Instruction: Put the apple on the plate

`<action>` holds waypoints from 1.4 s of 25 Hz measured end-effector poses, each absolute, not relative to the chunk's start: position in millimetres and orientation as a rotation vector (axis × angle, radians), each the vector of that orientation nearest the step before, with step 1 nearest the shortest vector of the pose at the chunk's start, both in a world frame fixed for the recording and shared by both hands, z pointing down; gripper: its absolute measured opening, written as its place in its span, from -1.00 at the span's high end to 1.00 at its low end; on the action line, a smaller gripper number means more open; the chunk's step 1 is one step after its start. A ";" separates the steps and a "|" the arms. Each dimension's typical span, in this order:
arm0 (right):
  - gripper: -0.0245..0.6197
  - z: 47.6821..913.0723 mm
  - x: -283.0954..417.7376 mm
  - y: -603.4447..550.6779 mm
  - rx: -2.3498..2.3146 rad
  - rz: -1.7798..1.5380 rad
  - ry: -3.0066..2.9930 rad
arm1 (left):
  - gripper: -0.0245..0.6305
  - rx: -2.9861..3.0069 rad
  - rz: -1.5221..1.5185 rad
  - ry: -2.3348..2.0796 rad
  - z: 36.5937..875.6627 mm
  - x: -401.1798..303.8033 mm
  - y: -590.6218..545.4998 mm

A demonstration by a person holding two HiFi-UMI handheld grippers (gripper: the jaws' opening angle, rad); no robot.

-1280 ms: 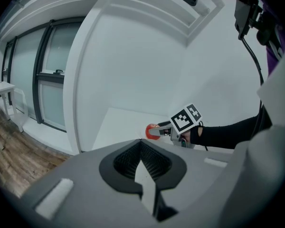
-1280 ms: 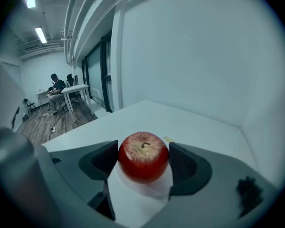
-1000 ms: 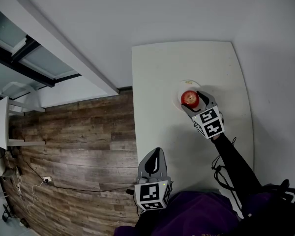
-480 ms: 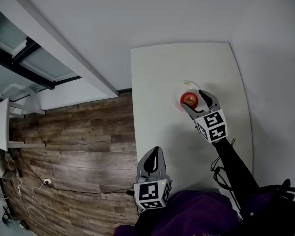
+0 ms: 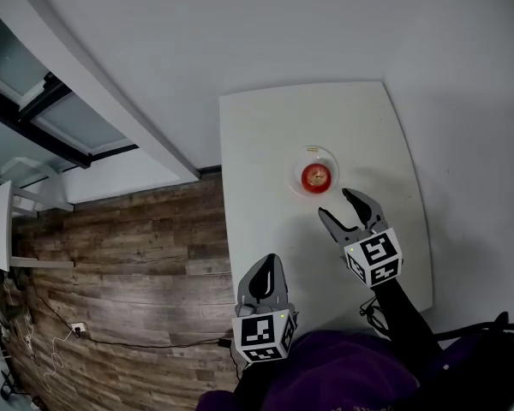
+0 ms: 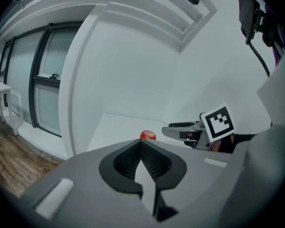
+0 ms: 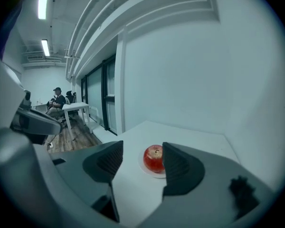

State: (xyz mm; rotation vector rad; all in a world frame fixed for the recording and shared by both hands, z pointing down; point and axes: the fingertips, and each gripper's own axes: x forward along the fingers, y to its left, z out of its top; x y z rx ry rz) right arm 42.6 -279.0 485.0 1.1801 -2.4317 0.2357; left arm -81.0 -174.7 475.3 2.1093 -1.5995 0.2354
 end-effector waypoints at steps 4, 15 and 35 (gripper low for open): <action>0.73 470.3 51.6 -255.5 1.271 0.239 -2.438 | 0.91 2.138 0.215 -1.594 466.7 -74.9 -167.3; 0.89 452.6 57.1 -220.5 1.309 0.215 -2.442 | 0.91 2.215 0.163 -1.588 442.3 -59.6 -152.6; 0.89 436.9 67.2 -206.3 1.328 0.170 -2.456 | 0.91 2.245 0.125 -1.606 427.9 -48.1 -138.9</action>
